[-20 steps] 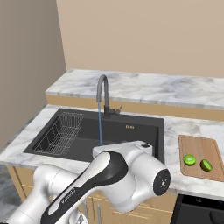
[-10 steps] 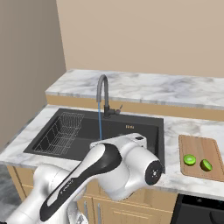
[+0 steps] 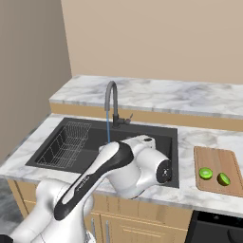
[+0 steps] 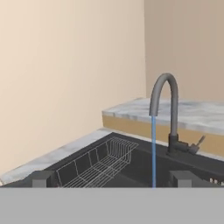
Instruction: Pick the kiwi, kiwi from the sink and place them on the cutting board to airdry. Then turn off the sink faucet.
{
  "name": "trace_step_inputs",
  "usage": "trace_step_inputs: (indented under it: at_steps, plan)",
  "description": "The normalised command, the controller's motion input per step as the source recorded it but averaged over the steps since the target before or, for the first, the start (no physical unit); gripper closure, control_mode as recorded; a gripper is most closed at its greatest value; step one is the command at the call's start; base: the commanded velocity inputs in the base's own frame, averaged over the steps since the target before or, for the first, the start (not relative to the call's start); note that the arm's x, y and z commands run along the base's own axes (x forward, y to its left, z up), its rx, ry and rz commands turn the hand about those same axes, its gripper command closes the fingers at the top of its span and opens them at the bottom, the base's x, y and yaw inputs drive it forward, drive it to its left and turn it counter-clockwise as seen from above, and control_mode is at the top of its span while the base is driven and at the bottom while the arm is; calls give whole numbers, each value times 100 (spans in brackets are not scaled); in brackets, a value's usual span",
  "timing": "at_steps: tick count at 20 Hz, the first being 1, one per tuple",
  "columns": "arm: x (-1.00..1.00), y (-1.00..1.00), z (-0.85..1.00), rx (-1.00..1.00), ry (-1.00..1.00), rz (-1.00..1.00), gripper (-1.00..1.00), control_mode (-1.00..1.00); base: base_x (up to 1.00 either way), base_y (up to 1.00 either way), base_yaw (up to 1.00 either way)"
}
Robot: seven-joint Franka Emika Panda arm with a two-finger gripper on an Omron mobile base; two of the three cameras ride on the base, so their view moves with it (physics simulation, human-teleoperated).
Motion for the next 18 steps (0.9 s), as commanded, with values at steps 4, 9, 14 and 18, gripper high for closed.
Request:
trace_step_inputs:
  at_steps: [4,9,14,18]
  plan:
    - [56,3,-16,0,0,6,-100,-100,0,0,0]
    - [51,1,-9,0,0,7,-100,-100,0,0,0]
    - [42,0,-10,0,0,8,-100,-100,0,0,0]
    - [24,0,-22,0,0,9,-100,-100,0,0,0]
